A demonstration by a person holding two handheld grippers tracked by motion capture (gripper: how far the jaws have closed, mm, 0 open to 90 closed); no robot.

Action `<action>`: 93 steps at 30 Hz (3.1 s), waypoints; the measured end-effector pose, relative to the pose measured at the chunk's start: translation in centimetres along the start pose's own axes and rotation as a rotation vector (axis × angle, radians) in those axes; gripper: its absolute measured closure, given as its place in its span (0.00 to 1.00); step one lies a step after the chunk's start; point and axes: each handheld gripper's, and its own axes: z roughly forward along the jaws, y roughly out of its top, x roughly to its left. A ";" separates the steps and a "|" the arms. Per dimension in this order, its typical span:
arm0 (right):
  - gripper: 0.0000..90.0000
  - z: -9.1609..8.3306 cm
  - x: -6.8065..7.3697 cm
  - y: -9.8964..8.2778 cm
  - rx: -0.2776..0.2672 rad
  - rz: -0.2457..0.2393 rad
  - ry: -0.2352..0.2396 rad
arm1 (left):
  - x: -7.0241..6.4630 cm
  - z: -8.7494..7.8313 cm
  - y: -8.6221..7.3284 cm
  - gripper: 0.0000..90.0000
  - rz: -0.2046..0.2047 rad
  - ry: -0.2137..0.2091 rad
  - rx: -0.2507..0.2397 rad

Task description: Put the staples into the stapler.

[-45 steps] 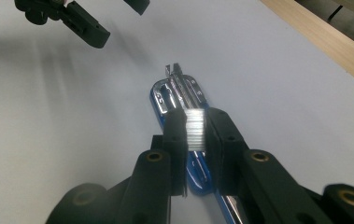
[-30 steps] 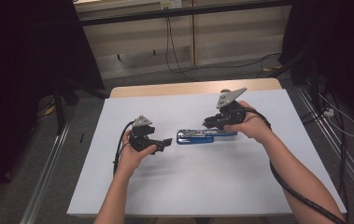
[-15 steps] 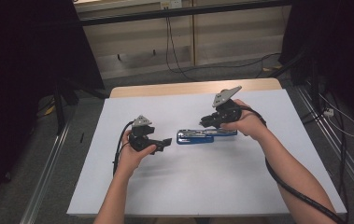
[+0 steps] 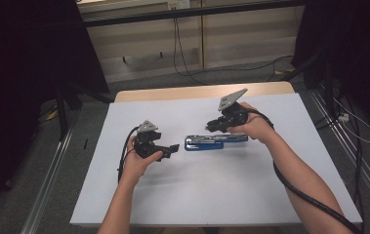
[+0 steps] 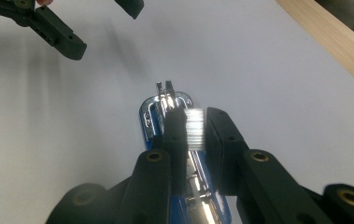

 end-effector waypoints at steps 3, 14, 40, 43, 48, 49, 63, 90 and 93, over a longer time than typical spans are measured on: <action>0.89 0.3 0.0 0.0 0.006 -0.007 0.008 | 0.0 0.0 0.0 0.07 0.000 0.000 0.000; 0.89 1.7 -0.2 0.2 0.012 -0.014 0.031 | 0.0 0.0 -0.1 0.07 -0.014 -0.008 -0.004; 0.89 3.2 -0.2 0.5 0.028 -0.031 0.062 | 0.1 0.0 -0.1 0.07 -0.012 -0.003 -0.002; 0.89 3.4 -0.2 0.5 0.033 -0.033 0.065 | 0.0 0.0 -0.1 0.07 -0.013 -0.005 -0.002; 0.89 3.7 -0.2 0.5 0.033 -0.036 0.073 | 0.1 0.0 -0.1 0.07 -0.014 -0.004 -0.003; 0.89 3.8 -0.2 0.6 0.032 -0.037 0.075 | 0.1 -0.1 -0.1 0.07 -0.007 -0.004 -0.003; 0.89 4.7 -0.1 0.6 0.045 -0.042 0.104 | 0.1 0.1 -0.2 0.07 -0.012 -0.004 0.005; 0.89 6.5 -0.4 0.7 0.078 -0.067 0.139 | 0.1 0.2 -0.3 0.07 -0.017 -0.011 0.004; 0.89 6.5 -0.4 0.7 0.071 -0.073 0.143 | 0.2 0.2 -0.3 0.07 -0.018 -0.010 0.005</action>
